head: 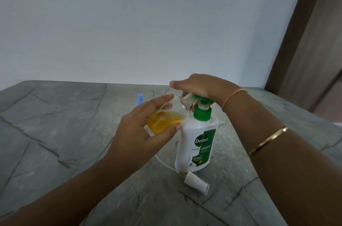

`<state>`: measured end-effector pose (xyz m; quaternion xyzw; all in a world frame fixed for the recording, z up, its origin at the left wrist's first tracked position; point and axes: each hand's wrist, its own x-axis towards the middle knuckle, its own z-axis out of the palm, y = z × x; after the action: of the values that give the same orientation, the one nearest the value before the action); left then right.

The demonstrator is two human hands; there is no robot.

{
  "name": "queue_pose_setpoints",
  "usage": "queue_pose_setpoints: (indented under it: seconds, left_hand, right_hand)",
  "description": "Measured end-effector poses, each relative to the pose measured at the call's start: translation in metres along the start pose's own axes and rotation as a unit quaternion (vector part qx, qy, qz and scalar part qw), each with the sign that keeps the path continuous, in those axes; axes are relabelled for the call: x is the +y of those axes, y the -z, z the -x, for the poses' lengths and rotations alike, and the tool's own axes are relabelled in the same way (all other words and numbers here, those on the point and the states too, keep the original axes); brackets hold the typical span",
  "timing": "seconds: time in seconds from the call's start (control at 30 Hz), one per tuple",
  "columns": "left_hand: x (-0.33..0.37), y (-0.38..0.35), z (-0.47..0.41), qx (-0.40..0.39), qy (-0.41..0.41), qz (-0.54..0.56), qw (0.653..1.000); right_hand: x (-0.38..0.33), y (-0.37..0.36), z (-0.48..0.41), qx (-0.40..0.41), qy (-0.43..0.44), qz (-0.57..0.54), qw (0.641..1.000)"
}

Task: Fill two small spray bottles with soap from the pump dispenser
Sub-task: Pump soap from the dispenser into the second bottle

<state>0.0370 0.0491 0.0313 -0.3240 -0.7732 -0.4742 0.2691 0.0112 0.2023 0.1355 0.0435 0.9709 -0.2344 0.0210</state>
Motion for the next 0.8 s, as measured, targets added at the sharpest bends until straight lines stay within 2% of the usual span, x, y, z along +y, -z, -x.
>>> queue_pose_setpoints:
  seconds: [0.17, 0.6, 0.8]
  left_hand:
    - [0.0038, 0.0003, 0.0002, -0.007, 0.004, 0.009, 1.0]
    - [0.003, 0.0012, 0.0007, -0.005, 0.006, 0.0, 1.0]
    - [0.0008, 0.0017, 0.0015, 0.005, -0.003, -0.015, 1.0]
  right_hand:
    - [-0.0025, 0.0062, 0.0005, 0.037, 0.023, 0.015, 0.999]
    - [0.0014, 0.001, 0.0049, -0.026, -0.018, -0.025, 0.999]
    - [0.0003, -0.0005, 0.0028, 0.012, 0.004, -0.01, 1.0]
